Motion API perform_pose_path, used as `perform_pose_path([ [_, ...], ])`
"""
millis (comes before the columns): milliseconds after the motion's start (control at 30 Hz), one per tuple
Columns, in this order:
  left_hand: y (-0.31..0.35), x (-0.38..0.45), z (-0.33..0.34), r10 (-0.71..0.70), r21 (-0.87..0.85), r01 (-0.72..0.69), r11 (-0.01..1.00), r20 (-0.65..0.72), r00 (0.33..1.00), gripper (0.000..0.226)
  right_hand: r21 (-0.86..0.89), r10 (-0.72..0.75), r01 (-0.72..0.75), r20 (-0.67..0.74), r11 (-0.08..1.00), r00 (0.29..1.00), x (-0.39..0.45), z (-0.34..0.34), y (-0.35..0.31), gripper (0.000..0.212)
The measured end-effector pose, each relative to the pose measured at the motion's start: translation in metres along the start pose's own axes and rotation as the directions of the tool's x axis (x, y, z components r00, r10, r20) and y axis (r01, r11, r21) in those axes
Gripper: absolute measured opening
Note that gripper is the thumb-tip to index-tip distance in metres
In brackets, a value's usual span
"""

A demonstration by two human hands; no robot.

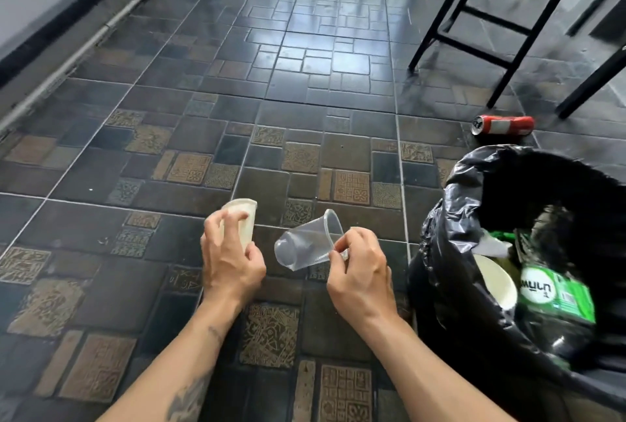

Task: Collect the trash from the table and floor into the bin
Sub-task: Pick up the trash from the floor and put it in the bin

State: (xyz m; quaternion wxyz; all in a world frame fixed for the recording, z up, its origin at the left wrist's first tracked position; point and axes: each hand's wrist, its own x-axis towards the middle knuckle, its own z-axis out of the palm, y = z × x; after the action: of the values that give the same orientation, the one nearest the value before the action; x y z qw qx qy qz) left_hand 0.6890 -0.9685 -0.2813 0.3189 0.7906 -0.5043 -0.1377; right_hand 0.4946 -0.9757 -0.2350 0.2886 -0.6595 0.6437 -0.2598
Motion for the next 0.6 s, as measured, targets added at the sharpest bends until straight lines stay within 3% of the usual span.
perform_pose_path([
  [100,0.048,0.015,-0.027,0.092,-0.153,-0.107,0.982,-0.099,0.991,0.061,0.075,-0.047,0.054,-0.082,0.996,0.995,-0.004,-0.026,-0.025,0.017],
  [233,0.129,0.017,-0.076,0.097,-0.261,-0.128,0.957,-0.13,0.987,0.057,0.146,-0.059,0.079,-0.135,0.986,0.989,-0.008,-0.084,-0.069,0.015],
  [433,0.253,-0.009,-0.123,0.095,-0.356,-0.076,0.931,0.037,0.995,0.056,0.187,0.048,-0.003,-0.239,0.982,0.97,-0.023,-0.202,-0.094,0.014],
  [600,0.345,-0.045,-0.104,0.119,-0.402,0.008,0.916,0.289,0.95,0.048,0.109,0.275,-0.253,-0.294,0.961,0.915,-0.037,-0.288,-0.051,0.014],
])
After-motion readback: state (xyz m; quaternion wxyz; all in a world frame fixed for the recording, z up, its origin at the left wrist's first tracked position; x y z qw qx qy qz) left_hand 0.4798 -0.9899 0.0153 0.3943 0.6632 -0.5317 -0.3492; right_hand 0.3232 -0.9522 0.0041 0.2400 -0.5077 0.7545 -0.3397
